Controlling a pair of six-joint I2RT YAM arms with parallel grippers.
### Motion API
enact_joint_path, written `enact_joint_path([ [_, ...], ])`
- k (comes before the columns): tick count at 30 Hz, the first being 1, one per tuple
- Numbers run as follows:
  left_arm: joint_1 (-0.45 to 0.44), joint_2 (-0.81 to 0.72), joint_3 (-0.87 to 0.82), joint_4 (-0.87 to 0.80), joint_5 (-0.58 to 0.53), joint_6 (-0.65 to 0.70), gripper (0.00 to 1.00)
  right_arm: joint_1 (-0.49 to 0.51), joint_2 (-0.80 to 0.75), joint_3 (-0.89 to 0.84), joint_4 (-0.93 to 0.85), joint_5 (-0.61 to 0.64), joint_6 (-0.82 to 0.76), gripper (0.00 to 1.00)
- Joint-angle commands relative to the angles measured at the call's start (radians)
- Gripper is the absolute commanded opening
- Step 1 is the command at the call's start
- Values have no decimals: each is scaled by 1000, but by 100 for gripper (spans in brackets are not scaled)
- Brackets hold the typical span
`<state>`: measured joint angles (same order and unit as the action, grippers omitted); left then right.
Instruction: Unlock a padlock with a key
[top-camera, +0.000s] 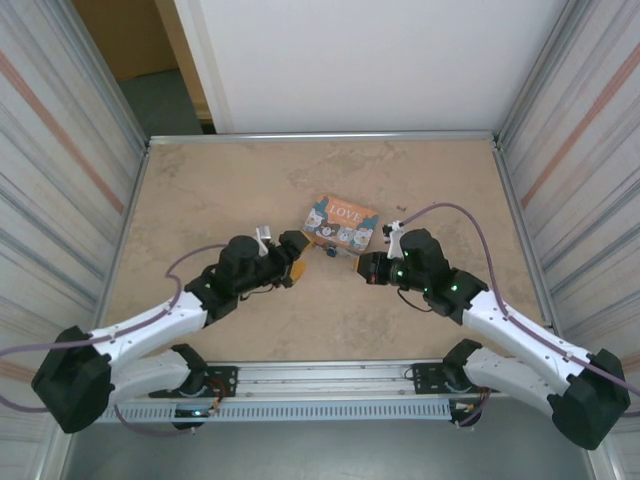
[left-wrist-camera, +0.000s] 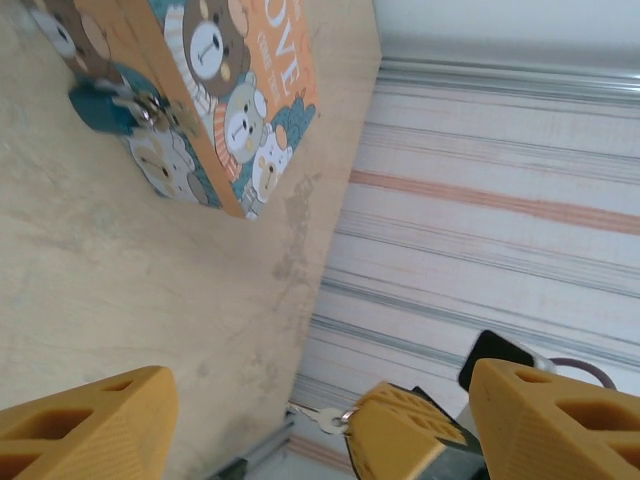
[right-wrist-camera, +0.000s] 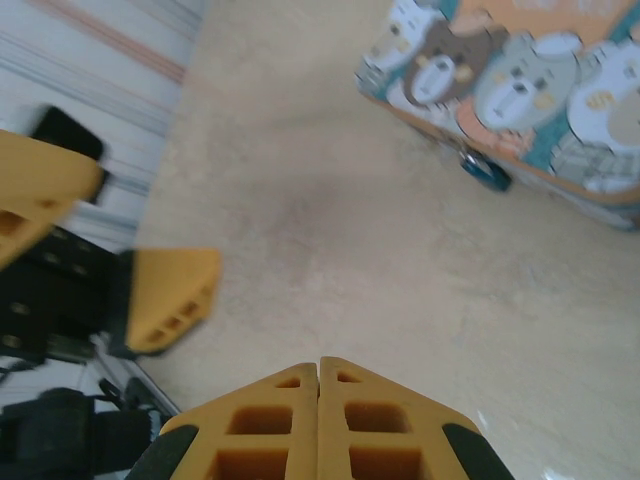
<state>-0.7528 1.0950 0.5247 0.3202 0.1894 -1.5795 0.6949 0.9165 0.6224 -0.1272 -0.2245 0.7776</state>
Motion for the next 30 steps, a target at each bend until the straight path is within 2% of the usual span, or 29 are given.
enact_joint_path([
  [1,-25,55,10,148,46,-165,76,13,14,51,89,3,-15,0],
  [7,-80,165,27,278,19,-257,74,38,67,96,135,7,-31,0],
  [14,-99,258,35,405,10,-344,72,88,144,122,144,31,-49,0],
  [18,-100,272,35,421,-10,-372,72,108,169,118,157,44,-48,0],
  [30,-101,254,27,417,-49,-386,56,130,197,115,175,49,-39,0],
])
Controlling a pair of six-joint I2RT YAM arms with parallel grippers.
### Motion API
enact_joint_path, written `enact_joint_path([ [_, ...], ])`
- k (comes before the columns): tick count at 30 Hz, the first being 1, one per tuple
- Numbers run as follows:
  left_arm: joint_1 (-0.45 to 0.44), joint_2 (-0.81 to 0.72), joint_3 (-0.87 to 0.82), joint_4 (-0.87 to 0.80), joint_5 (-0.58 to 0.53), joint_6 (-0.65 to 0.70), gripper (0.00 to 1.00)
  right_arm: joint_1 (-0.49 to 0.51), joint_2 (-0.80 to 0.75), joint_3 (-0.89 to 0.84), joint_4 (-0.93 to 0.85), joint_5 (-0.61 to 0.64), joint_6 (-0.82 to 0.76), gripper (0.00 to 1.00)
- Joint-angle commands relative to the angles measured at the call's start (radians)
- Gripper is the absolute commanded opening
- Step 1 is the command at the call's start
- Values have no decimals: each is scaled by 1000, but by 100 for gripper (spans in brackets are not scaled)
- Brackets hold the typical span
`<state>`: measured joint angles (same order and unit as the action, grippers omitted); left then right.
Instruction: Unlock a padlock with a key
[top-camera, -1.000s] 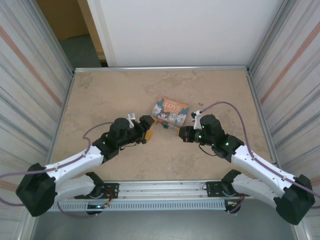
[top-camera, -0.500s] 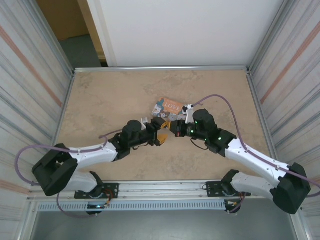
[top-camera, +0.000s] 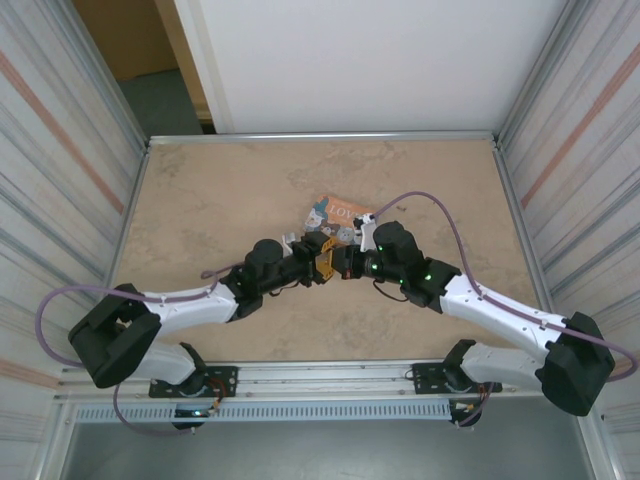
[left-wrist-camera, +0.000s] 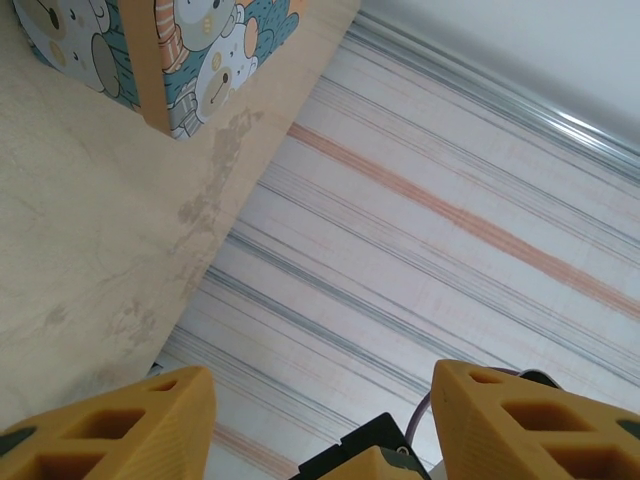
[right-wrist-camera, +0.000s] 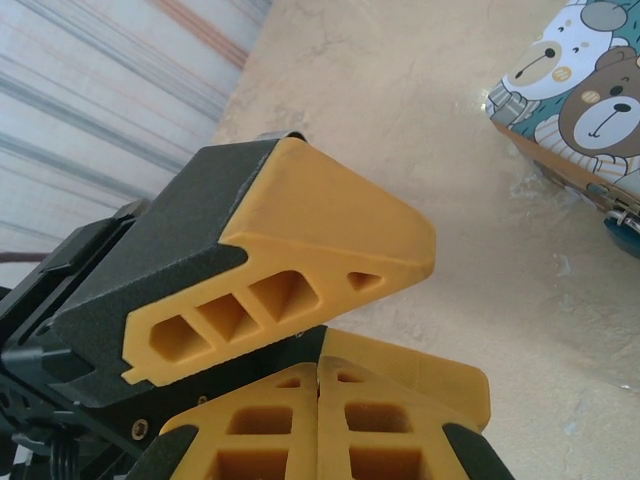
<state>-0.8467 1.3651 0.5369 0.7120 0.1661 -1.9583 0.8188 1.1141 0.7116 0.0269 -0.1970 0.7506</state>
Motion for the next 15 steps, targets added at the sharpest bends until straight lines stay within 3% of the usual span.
enact_joint_path([
  [1,-7,-19,11,22,-29,-7,54,7,-3,26,18,23,-13,0],
  [15,-7,-58,-5,-41,-53,7,35,6,-45,14,-5,54,-10,0],
])
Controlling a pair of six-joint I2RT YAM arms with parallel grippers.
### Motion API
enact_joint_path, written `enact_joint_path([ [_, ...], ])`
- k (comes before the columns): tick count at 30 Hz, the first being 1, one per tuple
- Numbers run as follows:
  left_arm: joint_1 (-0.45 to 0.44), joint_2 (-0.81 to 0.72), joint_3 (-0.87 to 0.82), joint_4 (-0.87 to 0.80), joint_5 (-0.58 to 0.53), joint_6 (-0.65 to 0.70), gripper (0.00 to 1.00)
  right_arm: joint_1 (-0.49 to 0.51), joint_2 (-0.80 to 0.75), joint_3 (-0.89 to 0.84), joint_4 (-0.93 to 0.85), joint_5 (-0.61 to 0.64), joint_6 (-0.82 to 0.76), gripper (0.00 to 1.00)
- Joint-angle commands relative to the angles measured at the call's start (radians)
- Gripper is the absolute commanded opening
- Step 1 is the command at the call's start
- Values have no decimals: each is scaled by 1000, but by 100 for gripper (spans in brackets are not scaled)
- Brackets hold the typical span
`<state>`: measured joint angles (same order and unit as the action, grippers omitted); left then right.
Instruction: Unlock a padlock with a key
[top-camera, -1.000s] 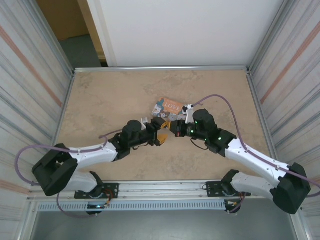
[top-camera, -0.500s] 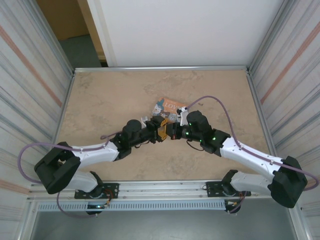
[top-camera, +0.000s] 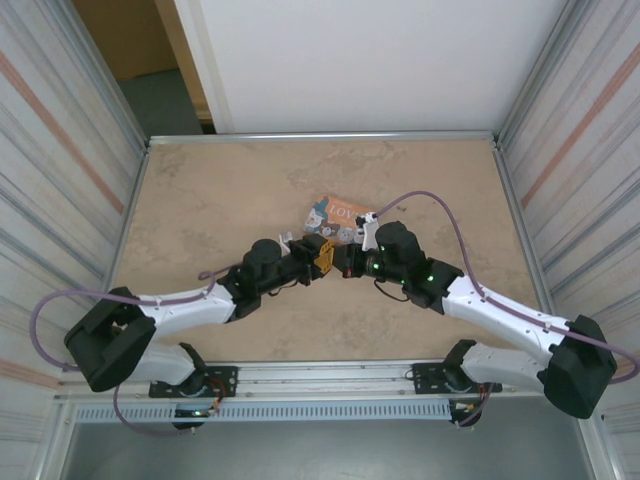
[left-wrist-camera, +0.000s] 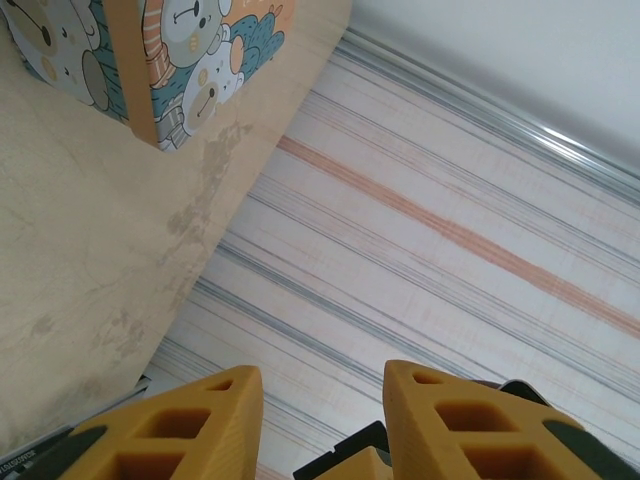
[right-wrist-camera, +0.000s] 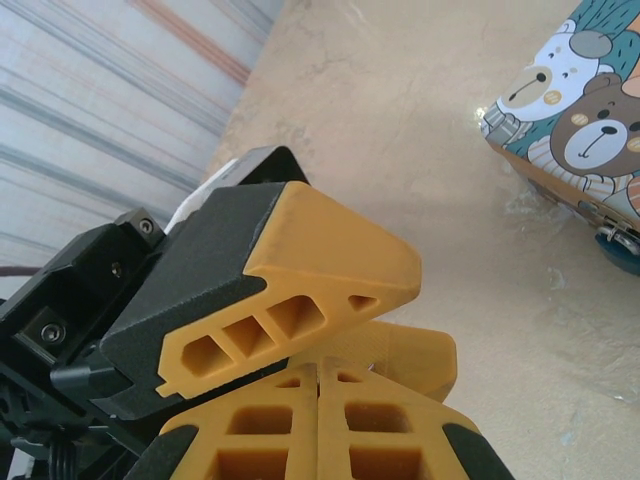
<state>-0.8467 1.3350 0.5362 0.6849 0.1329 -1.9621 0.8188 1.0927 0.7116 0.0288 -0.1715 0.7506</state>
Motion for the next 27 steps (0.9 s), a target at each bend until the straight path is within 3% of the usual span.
enact_joint_path([
  [1,-8,-28,-5,-17,-19,11,34,7,-25,13,-7,30,-8,0],
  [15,-7,-28,-8,-42,-25,8,19,5,-36,15,-19,35,4,0],
  [27,-8,-27,-11,-53,-28,9,12,5,-49,16,-24,45,7,0],
])
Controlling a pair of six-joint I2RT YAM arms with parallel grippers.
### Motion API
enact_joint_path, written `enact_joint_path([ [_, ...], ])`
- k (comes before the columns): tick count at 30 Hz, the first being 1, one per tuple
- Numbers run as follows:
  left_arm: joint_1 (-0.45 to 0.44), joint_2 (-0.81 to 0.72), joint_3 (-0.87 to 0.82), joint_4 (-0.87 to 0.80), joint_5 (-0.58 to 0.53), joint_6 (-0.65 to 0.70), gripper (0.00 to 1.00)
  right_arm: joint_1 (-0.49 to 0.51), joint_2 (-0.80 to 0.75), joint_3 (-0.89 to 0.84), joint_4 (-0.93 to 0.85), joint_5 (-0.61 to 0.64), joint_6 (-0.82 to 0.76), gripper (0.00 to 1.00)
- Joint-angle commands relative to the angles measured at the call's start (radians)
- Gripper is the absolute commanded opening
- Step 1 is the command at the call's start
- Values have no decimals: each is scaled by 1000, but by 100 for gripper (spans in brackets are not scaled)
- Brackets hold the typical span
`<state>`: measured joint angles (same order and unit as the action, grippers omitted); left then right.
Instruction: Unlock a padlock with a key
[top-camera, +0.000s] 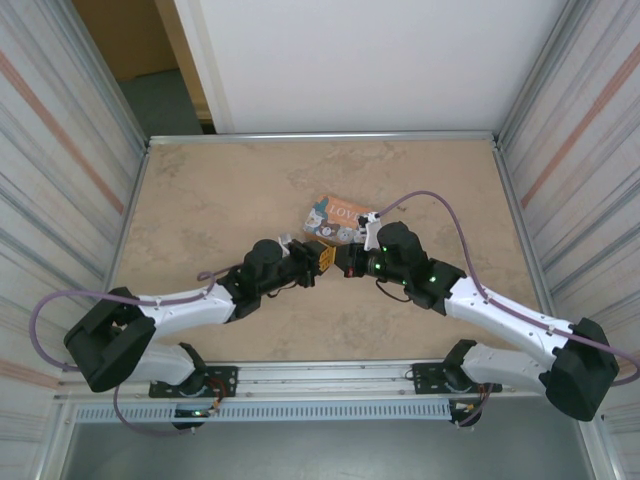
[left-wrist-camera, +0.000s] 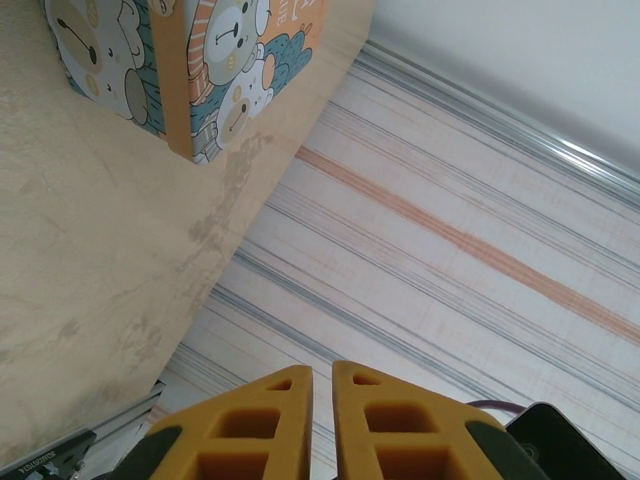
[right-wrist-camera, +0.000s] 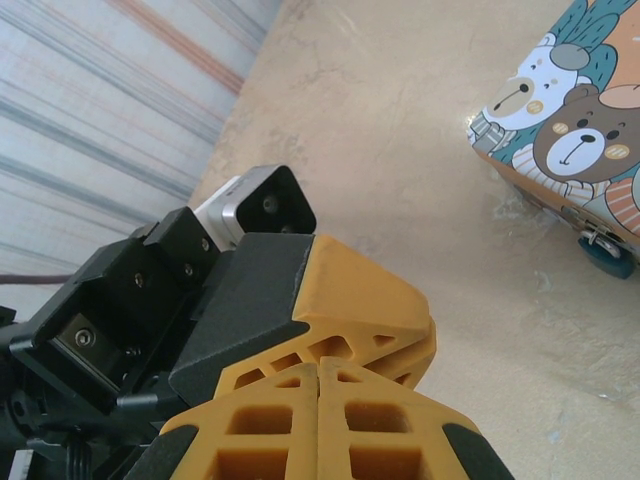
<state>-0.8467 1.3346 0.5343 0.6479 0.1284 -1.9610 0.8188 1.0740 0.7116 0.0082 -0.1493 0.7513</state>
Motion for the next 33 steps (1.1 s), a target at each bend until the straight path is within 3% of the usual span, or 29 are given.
enact_joint_path([
  [1,-7,-26,-10,-17,-24,8,11,4,-33,14,-4,24,6,0],
  [7,-8,-40,2,-64,-35,51,4,1,-45,8,1,33,14,0],
  [9,-7,-57,11,-96,-50,91,0,-4,-51,6,1,30,19,6],
  [18,-3,-244,67,-298,-234,646,0,-108,-145,-35,29,-72,57,34],
  [25,0,-304,57,-162,-161,1065,0,-181,-131,-76,281,-248,169,46],
  [29,2,-308,46,-55,-99,1133,0,-153,-91,-52,345,-314,165,49],
  [33,3,-310,39,12,-80,1141,0,-100,-60,-45,343,-273,155,49],
])
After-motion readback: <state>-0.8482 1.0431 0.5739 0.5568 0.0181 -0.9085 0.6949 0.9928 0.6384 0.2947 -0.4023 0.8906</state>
